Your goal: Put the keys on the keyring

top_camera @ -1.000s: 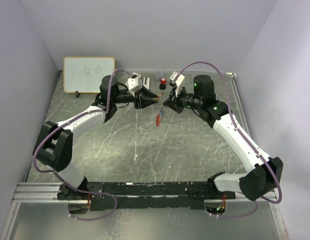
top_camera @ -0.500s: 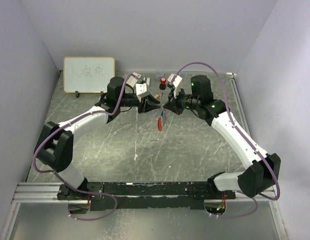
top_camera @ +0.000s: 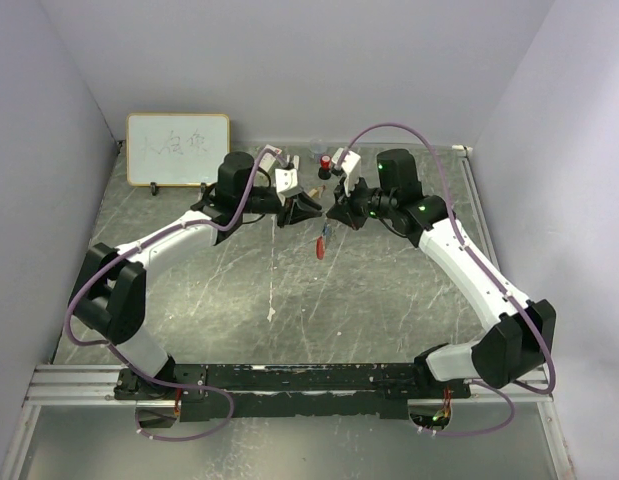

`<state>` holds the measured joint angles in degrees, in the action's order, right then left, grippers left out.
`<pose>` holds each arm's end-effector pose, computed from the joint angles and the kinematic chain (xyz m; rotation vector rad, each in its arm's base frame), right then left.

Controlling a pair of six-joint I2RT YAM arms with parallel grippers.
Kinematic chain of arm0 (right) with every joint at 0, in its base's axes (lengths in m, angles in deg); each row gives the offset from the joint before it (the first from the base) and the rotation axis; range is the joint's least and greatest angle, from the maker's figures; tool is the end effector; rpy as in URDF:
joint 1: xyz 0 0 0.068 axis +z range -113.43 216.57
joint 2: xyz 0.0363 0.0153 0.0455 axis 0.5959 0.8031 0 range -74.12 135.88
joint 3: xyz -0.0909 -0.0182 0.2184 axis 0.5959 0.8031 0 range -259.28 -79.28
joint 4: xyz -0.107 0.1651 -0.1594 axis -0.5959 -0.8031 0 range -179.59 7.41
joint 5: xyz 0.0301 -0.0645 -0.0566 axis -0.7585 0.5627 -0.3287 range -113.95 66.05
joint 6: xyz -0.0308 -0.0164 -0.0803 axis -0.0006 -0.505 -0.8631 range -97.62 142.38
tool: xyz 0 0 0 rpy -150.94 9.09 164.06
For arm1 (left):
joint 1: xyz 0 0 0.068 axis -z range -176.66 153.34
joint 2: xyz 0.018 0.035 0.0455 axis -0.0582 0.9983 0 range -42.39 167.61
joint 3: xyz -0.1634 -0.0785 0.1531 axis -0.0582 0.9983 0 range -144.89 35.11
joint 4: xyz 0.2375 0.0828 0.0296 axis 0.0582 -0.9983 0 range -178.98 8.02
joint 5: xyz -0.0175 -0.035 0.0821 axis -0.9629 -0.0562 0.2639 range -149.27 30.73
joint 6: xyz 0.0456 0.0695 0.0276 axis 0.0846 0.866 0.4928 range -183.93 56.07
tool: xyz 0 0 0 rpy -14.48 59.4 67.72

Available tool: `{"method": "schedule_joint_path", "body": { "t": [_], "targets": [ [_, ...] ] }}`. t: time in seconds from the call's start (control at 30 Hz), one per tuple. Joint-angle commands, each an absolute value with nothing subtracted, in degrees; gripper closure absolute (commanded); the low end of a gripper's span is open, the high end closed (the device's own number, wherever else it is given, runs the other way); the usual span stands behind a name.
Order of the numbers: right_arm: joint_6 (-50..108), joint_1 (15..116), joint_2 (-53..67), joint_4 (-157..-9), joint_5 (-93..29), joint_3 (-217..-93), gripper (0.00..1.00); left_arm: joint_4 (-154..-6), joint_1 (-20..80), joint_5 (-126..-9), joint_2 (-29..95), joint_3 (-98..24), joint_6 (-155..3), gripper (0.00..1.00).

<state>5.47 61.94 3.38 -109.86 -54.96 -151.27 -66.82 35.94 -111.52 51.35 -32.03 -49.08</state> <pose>0.2809 0.1775 0.2961 -1.0529 1.8427 0.6650 0.2972 -0.2630 0.2638 1.2885 1.2625 -1.0224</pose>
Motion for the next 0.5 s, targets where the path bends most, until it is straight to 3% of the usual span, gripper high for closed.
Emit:
{"method": "schedule_joint_path", "body": {
  "t": [0.0,0.47],
  "targets": [
    [4.89,62.41,3.83,-109.05,-55.33,-153.37,1.00,-68.07,37.58,-113.82,52.13,-34.91,-47.24,0.71],
    [4.98,62.47,4.54,-108.84,-54.89,-153.39,1.00,-70.54,38.99,-115.84,52.58,-36.01,-45.00,0.68]
  ]
}}
